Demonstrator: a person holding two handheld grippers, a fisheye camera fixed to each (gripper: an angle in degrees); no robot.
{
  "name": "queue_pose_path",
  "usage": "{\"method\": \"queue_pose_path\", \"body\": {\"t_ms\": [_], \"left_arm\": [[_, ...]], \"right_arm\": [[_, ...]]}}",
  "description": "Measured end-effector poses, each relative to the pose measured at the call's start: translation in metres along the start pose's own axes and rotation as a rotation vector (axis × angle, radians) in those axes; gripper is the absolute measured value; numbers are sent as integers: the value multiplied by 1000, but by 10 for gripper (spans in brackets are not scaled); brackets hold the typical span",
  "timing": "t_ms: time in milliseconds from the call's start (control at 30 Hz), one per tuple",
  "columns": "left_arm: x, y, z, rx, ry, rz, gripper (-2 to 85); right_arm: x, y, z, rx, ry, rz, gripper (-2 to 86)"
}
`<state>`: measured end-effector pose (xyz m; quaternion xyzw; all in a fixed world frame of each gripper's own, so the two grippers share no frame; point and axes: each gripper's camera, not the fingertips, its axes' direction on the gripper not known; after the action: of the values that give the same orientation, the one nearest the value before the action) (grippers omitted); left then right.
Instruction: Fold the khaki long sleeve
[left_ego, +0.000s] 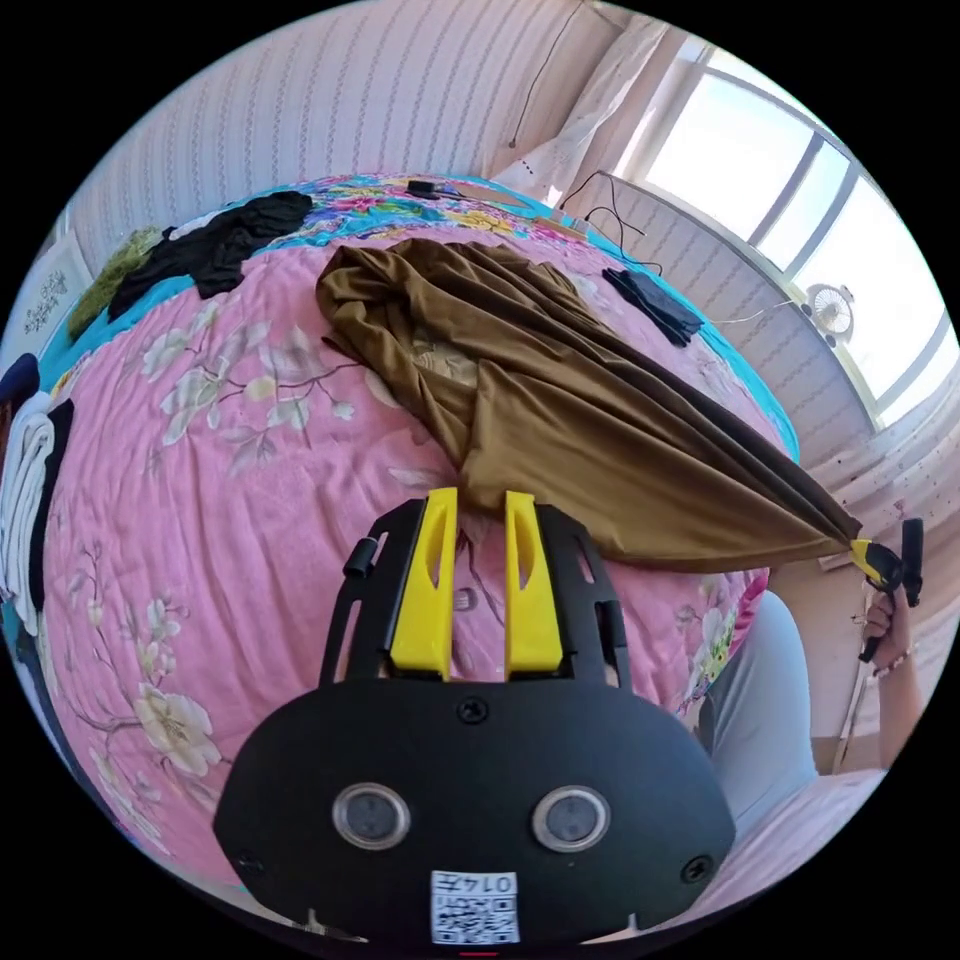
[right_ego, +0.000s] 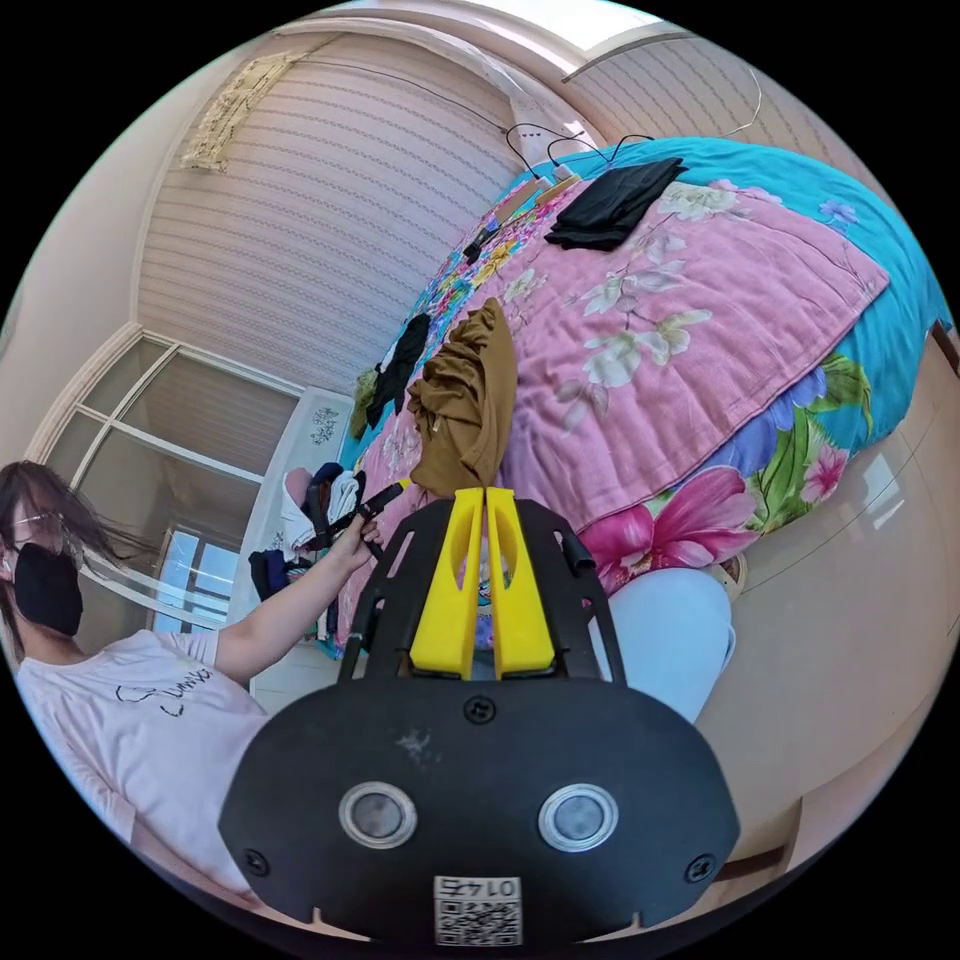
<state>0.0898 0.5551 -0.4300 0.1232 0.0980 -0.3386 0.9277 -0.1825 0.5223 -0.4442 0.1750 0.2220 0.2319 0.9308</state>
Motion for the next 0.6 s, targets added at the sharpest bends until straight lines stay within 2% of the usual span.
{"method": "queue_pose_path", "body": {"t_ms": [67, 200, 300, 400, 467, 500, 600], "left_arm": [[-3, -3, 0, -57, 49, 5, 23], [-7, 30, -48, 6, 165, 22, -1], [-8, 89, -92, -39, 301, 9, -7], [-19, 148, -127, -15, 369, -121, -9], [-35, 184, -140, 108, 360, -307, -9], [-38, 191, -141, 134, 342, -330, -9], [-44, 208, -123, 52, 218, -394, -8]], "right_arm": [[0, -2, 3, -14, 18, -8, -2], [-8, -10, 2, -45, 23, -60, -2], [-17, -17, 1, -115, 48, -135, -2], [-24, -18, 6, -185, 75, -196, -1], [-25, -17, 14, -229, 107, -212, -1], [-24, -15, 21, -254, 122, -210, -1], [-15, -8, 42, -317, 155, -189, -1]]}}
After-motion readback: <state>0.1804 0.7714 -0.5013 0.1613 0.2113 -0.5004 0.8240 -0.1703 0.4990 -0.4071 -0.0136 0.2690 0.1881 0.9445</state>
